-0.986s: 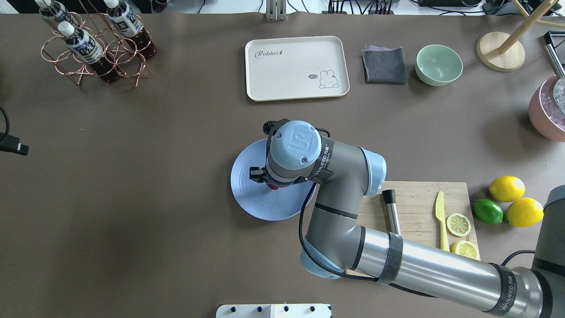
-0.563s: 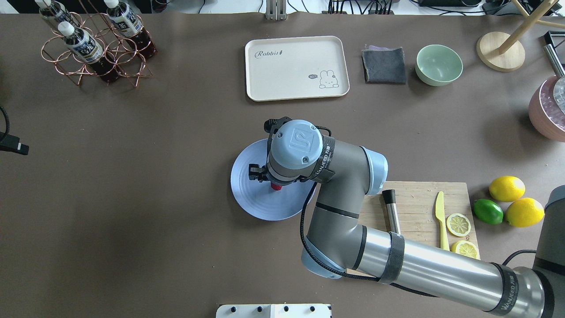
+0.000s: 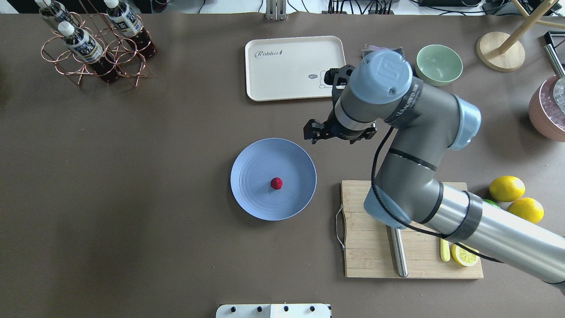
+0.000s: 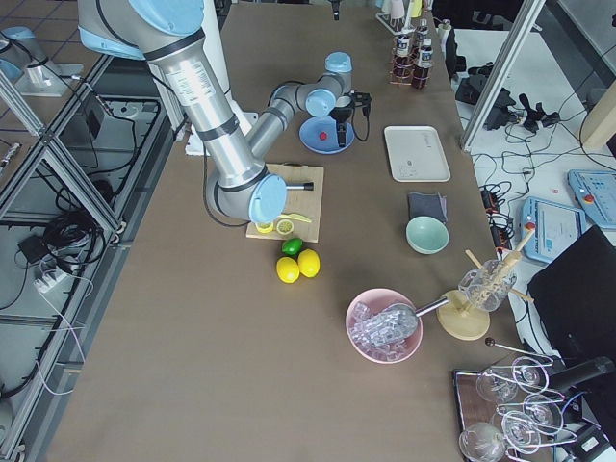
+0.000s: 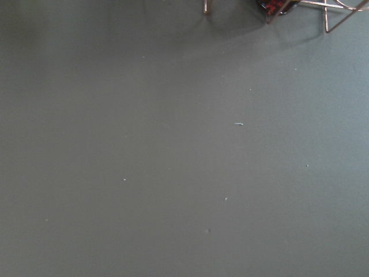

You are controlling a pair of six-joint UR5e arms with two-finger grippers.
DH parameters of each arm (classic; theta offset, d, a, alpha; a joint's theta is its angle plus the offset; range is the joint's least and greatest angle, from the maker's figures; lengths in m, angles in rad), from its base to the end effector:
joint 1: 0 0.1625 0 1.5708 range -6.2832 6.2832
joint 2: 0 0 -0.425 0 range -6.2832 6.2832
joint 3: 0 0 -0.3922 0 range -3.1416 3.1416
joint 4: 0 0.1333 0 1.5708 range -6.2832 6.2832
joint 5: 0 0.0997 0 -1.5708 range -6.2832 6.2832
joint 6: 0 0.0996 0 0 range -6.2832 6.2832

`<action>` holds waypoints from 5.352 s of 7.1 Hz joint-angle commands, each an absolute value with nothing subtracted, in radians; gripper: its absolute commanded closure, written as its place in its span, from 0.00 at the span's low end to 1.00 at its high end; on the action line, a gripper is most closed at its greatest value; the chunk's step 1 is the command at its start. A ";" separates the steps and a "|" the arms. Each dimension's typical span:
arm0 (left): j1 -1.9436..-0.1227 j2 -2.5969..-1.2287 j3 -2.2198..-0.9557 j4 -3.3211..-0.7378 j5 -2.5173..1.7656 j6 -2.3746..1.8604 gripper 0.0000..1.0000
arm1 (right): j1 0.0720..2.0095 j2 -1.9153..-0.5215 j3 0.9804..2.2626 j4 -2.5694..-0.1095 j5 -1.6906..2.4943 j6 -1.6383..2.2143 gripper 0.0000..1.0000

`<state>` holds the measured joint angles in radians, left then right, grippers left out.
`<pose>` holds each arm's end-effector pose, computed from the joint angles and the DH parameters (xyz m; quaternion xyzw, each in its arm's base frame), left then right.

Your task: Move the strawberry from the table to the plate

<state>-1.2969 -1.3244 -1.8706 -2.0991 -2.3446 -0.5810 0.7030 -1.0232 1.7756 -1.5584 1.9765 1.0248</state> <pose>0.0497 -0.4124 0.5585 0.0918 0.4390 -0.0288 0.8933 -0.4297 -0.4873 0.2543 0.0621 -0.4058 -0.0037 0.9118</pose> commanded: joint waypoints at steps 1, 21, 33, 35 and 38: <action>-1.453 -1.299 -1.875 -1.981 -2.414 -0.328 0.09 | 0.953 -1.252 1.850 -1.569 2.150 0.651 0.00; -1.540 -1.327 -1.859 -1.586 -2.353 0.061 0.03 | 1.572 -1.578 1.790 -1.750 2.289 -0.252 0.00; -1.598 -1.313 -1.870 -1.571 -2.352 0.087 0.03 | 1.577 -1.577 1.793 -1.749 2.253 -0.252 0.00; -1.608 -1.316 -1.878 -1.577 -2.329 0.086 0.03 | 1.577 -1.582 1.786 -1.747 2.252 -0.252 0.00; -1.608 -1.324 -1.885 -1.575 -2.289 0.089 0.03 | 1.575 -1.583 1.792 -1.747 2.255 -0.250 0.00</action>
<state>-1.6067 -1.3231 -1.8787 -1.5758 -2.2891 0.0864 1.5756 -1.5833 1.7876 -1.7473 2.2533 -0.2506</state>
